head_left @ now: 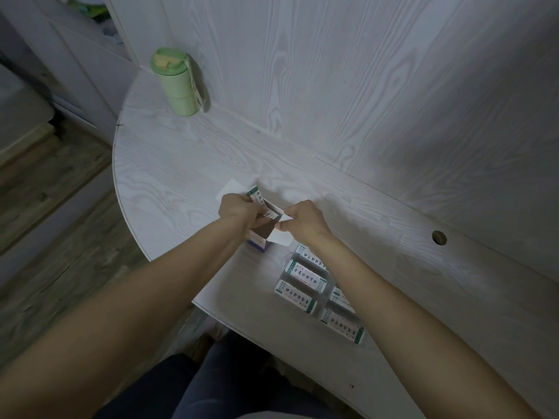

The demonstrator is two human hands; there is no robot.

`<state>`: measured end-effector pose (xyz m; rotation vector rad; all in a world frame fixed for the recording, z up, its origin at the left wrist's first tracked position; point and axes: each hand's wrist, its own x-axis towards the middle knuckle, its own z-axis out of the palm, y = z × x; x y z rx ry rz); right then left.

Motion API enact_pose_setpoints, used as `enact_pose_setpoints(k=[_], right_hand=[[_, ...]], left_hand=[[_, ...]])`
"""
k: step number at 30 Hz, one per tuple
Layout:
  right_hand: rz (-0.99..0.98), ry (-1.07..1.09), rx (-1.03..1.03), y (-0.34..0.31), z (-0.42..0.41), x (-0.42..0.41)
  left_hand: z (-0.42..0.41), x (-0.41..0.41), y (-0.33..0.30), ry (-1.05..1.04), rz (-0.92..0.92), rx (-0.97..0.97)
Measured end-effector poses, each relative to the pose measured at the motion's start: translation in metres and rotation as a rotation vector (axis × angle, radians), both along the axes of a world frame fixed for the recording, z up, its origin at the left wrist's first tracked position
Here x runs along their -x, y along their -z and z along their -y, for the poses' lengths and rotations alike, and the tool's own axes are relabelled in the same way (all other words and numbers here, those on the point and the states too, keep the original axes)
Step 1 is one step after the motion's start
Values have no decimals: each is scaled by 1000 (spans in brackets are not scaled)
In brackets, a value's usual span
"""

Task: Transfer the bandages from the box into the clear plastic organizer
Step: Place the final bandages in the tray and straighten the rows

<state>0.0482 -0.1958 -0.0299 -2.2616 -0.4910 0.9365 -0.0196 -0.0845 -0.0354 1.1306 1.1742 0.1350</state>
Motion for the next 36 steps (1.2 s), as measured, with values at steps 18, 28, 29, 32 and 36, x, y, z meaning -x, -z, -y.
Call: enact_pose_setpoints(k=[18, 28, 29, 32, 36], right_hand=[[-7, 102, -301, -25, 0, 0], [-228, 279, -462, -33, 66, -10], [-220, 298, -451, -32, 78, -12], [-180, 386, -428, -22, 113, -14], [-62, 506, -323, 3, 156, -10]], left_hand=[[-28, 31, -34, 260, 184, -96], [21, 6, -47, 457, 240, -160], [30, 2, -46, 453, 246, -151], [54, -6, -40, 425, 261, -148], [81, -11, -29, 411, 285, -103]])
